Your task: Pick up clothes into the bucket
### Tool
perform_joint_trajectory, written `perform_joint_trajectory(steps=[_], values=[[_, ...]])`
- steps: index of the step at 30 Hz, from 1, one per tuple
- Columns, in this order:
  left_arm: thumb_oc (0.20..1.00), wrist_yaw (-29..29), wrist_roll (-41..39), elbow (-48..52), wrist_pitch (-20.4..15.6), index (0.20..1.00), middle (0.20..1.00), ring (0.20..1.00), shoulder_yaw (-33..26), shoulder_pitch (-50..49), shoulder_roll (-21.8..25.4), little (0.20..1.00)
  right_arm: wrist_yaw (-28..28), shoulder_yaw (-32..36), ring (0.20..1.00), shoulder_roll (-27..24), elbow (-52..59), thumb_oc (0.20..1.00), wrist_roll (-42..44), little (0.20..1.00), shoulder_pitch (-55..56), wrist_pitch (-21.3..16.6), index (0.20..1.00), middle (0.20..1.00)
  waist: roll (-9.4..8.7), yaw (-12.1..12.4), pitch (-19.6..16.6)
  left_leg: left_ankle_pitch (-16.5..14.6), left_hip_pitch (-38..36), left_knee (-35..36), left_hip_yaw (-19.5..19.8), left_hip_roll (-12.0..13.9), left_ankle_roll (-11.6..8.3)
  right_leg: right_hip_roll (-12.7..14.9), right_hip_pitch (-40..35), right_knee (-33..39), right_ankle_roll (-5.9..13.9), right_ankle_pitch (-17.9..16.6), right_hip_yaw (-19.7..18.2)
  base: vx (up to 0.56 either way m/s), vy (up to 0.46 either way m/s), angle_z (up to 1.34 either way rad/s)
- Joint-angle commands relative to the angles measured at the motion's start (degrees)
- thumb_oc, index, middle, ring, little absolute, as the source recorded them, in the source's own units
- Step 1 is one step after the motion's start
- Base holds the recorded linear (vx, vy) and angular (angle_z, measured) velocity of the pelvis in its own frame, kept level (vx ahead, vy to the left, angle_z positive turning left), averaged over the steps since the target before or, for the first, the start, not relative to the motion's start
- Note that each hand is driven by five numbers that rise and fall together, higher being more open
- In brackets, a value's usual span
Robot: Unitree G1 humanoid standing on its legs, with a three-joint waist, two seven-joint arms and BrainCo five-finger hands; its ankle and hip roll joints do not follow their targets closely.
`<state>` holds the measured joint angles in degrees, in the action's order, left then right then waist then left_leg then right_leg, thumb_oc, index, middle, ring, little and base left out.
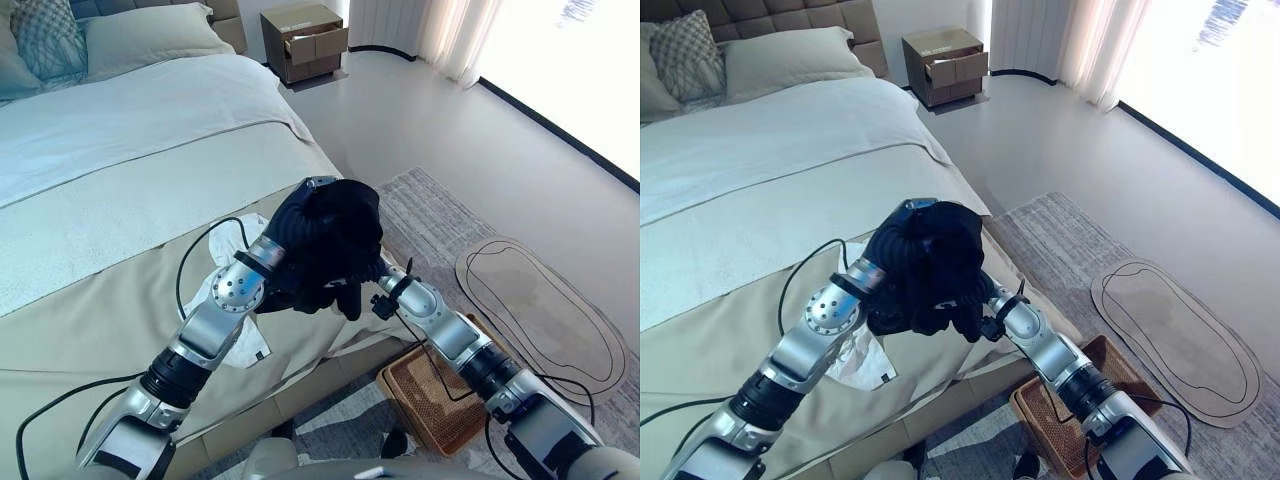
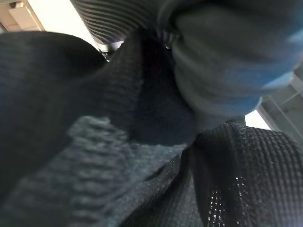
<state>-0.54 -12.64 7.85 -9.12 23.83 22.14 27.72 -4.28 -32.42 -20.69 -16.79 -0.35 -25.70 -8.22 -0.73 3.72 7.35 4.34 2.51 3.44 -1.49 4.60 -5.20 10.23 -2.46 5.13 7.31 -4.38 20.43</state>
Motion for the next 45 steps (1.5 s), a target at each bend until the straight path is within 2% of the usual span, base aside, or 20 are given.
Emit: perform_joint_trajectory(steps=[1, 9, 18, 19, 20, 21, 33, 40, 42, 44, 45], values=[[0.200, 0.0, -3.0, 4.1, -3.3, 0.200, 0.200, 0.200, 0.2, 3.0, -1.6, 0.200, 1.1, -0.7, 0.200, 2.4, 1.0, 0.200, 0.4, 0.200, -1.9, -1.0, 0.200, 0.200, -1.69, 0.6, -2.7, -2.0, -1.7, 0.9, -1.1, 2.2, -0.59, 3.4, -1.4, -1.8, 3.50, 1.6, -0.4, 0.00, 0.000, 0.00], [0.200, 0.3, -2.2, 4.6, -3.4, 0.200, 0.200, 0.200, -2.7, 0.6, -0.8, 0.200, 2.5, 4.3, 0.200, 1.0, 1.1, 0.200, 1.7, 0.200, 4.2, -1.3, 0.200, 0.200, -1.61, 0.1, -2.9, -2.2, -2.1, 0.9, -1.5, 2.1, -0.43, 3.5, -1.7, -1.7, 3.56, 1.5, -0.5, 0.00, 0.000, 0.00], [0.200, 1.8, -1.7, 2.9, -4.3, 0.200, 0.200, 0.200, -8.9, -6.4, -0.6, 0.200, 4.0, 14.4, 0.200, -0.6, 2.6, 0.200, 8.2, 0.200, 15.3, -2.4, 0.200, 0.200, -1.63, -1.1, -3.0, -2.5, -2.5, 0.9, -2.0, 2.0, -0.32, 3.4, -1.8, -1.6, 3.61, 1.4, -0.9, 0.00, 0.004, -0.04], [0.291, 2.0, -2.7, 0.9, -4.4, 0.291, 0.291, 0.291, -9.9, -8.5, -1.5, 0.291, 4.8, 17.3, 0.200, -0.6, 2.5, 0.200, 9.4, 0.200, 17.6, -2.7, 0.200, 0.200, -1.77, -1.5, -2.9, -2.5, -2.6, 0.9, -2.1, 2.0, -0.29, 3.4, -1.8, -1.5, 3.59, 1.4, -1.1, 0.01, -0.004, -0.14], [0.708, 2.4, -2.4, -0.2, -4.5, 0.708, 0.708, 0.708, -10.1, -9.1, -1.8, 0.708, 5.4, 18.3, 0.200, -0.6, 1.9, 0.200, 9.7, 0.200, 18.3, -3.0, 0.200, 0.200, -1.80, -1.6, -3.0, -2.5, -2.6, 0.9, -2.2, 2.0, -0.28, 3.4, -1.7, -1.5, 3.60, 1.4, -1.2, 0.01, -0.010, -0.07], [1.000, 2.7, -1.7, -1.5, -4.4, 1.000, 1.000, 1.000, -10.6, -9.9, -1.9, 1.000, 6.1, 19.7, 0.200, -0.6, 2.3, 0.200, 9.8, 0.200, 19.4, -3.3, 0.200, 0.200, -1.90, -1.8, -3.0, -2.6, -2.6, 0.9, -2.3, 2.0, -0.27, 3.4, -1.7, -1.5, 3.60, 1.4, -1.2, 0.01, -0.008, -0.05], [1.000, 4.5, 2.3, -13.9, -5.1, 1.000, 1.000, 1.000, -15.1, -20.6, -3.8, 1.000, 12.4, 33.6, 0.200, 0.6, 1.0, 0.200, 15.1, 0.200, 23.9, -6.7, 0.200, 0.200, -1.97, -2.6, -2.7, -3.5, -3.7, 0.6, -5.1, 2.0, 0.41, 3.7, -0.6, -1.9, 4.21, 0.7, -3.0, 0.01, 0.000, -0.10], [1.000, 3.0, 4.2, -20.6, -4.6, 1.000, 1.000, 1.000, -14.7, -23.2, -3.7, 1.000, 14.2, 37.5, 0.200, -1.0, -0.6, 0.200, 14.7, 0.200, 23.6, -6.9, 0.200, 0.200, -1.85, -2.8, -1.8, -4.5, -3.1, -1.3, -5.5, 1.7, 0.73, 4.6, 0.0, -4.2, 4.41, 1.5, -3.2, 0.01, -0.005, -0.08], [1.000, 2.9, 3.9, -22.2, -5.0, 1.000, 1.000, 1.000, -14.5, -23.7, -4.0, 1.000, 15.0, 38.2, 0.200, -1.6, -1.3, 0.200, 14.2, 0.200, 23.0, -6.9, 0.200, 0.200, -1.86, -2.8, -0.9, -5.2, -2.4, -3.1, -5.3, 1.5, 0.85, 5.0, 0.4, -5.4, 4.39, 1.9, -3.3, -0.04, -0.008, -0.03], [1.000, 2.9, 1.2, -21.1, -6.4, 1.000, 1.000, 1.000, -14.5, -24.4, -4.3, 1.000, 16.7, 39.0, 0.200, -3.1, -2.0, 0.200, 13.4, 0.200, 21.0, -7.3, 0.200, 0.200, -1.71, -2.7, 2.0, -6.5, 0.9, -8.1, -4.8, 1.3, 0.90, 5.7, 2.2, -7.4, 4.15, 2.4, -3.9, -0.13, -0.007, -0.09], [1.000, 2.9, 1.1, -21.1, -6.5, 1.000, 1.000, 1.000, -14.6, -24.4, -4.3, 1.000, 16.7, 39.0, 0.200, -3.1, -2.1, 0.200, 13.4, 0.200, 20.8, -7.3, 0.200, 0.200, -1.68, -2.7, 2.1, -6.7, 1.2, -8.5, -4.8, 1.3, 0.91, 5.8, 2.4, -7.6, 4.14, 2.4, -4.0, -0.12, -0.008, -0.07]])
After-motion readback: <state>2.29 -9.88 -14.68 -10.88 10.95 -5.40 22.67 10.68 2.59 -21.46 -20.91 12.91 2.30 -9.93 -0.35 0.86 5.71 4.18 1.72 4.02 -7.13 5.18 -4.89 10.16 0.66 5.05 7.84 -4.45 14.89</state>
